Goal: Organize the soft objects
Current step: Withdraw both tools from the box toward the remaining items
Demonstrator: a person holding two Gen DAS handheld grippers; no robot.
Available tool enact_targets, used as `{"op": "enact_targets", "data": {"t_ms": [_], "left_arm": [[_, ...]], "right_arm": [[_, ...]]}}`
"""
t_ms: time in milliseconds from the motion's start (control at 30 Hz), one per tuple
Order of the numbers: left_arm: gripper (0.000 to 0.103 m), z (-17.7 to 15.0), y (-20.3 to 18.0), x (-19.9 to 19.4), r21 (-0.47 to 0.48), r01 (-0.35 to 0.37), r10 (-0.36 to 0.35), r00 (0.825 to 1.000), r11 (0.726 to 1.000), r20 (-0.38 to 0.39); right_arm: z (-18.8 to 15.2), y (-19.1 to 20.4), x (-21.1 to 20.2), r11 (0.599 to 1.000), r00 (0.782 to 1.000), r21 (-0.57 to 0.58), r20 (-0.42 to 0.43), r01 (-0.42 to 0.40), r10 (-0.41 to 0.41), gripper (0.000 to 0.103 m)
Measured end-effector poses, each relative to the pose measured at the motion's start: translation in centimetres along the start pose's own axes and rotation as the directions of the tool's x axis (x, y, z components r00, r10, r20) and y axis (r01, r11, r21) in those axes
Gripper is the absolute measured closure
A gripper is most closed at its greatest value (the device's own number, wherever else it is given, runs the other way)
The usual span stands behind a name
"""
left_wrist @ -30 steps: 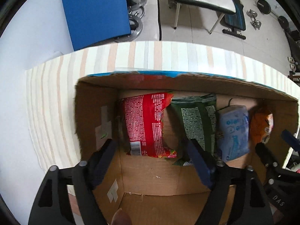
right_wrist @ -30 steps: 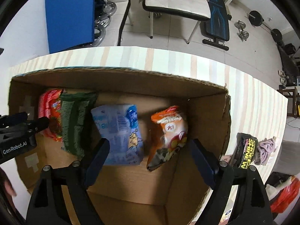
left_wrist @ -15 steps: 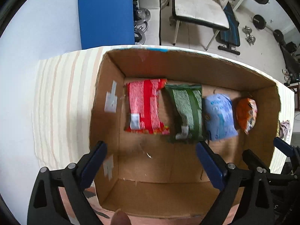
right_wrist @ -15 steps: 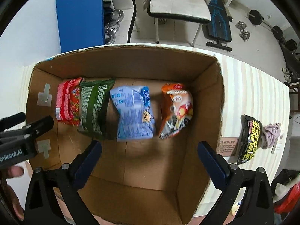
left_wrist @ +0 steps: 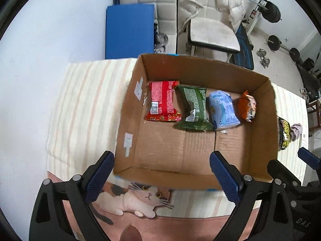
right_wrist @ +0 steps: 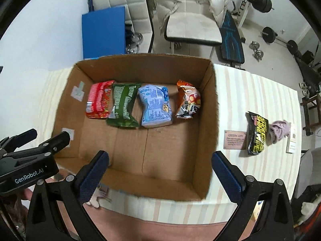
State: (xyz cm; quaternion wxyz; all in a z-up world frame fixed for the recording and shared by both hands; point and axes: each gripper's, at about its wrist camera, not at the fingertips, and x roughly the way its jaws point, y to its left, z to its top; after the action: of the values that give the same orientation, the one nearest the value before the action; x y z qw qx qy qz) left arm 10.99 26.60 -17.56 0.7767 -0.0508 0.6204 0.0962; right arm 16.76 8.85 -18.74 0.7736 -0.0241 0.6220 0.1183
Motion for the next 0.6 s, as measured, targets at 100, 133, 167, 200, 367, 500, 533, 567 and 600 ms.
{"op": "enact_targets", "data": {"t_ms": [100, 133, 167, 200, 367, 500, 533, 567, 600], "left_arm": [[0.006, -0.9, -0.2, -1.8, 0.001, 0.000, 0.000, 0.999, 1.000, 0.034], [0.006, -1.2, -0.3, -2.3, 0.002, -0.002, 0.002, 0.999, 1.000, 0.043], [0.006, -1.5, -0.4, -2.7, 0.001, -0.004, 0.004, 0.999, 1.000, 0.048], [0.006, -1.8, -0.7, -3.2, 0.001, -0.010, 0.010, 0.998, 1.000, 0.059], [0.006, -3.2, -3.8, -5.7, 0.063, -0.056, 0.049, 0.993, 0.996, 0.110], [0.006, -3.9, -8.5, -6.4, 0.155, -0.100, 0.079, 0.988, 0.983, 0.135], [0.006, -4.1, -10.2, -6.3, 0.188, -0.117, 0.091, 0.986, 0.975, 0.142], [0.006, -4.2, -11.7, -6.2, 0.216, -0.127, 0.097, 0.985, 0.968, 0.145], [0.006, -4.2, -13.4, -5.8, 0.247, -0.135, 0.102, 0.985, 0.960, 0.140]], "right_arm": [[-1.3, -0.3, -1.8, 1.000, 1.000, 0.004, 0.027, -0.015, 0.015, 0.000], [-1.7, -0.4, -2.3, 1.000, 0.999, 0.007, 0.036, -0.021, 0.021, 0.000], [-2.0, -0.6, -2.9, 0.999, 0.999, 0.013, 0.044, -0.031, 0.030, 0.000], [-2.3, -0.7, -3.2, 0.999, 0.998, 0.016, 0.049, -0.038, 0.038, 0.000], [-3.9, -2.8, -4.8, 0.995, 0.994, 0.022, 0.049, -0.096, 0.094, 0.000], [-5.7, -7.5, -5.6, 0.997, 0.997, 0.018, 0.014, -0.080, 0.080, 0.000], [-6.2, -8.7, -5.6, 0.998, 0.998, 0.022, 0.007, -0.067, 0.067, 0.000], [-6.8, -10.5, -5.4, 0.999, 0.999, 0.023, -0.009, -0.042, 0.042, 0.000], [-7.6, -12.6, -5.0, 1.000, 1.000, 0.023, -0.031, 0.000, 0.001, 0.000]]}}
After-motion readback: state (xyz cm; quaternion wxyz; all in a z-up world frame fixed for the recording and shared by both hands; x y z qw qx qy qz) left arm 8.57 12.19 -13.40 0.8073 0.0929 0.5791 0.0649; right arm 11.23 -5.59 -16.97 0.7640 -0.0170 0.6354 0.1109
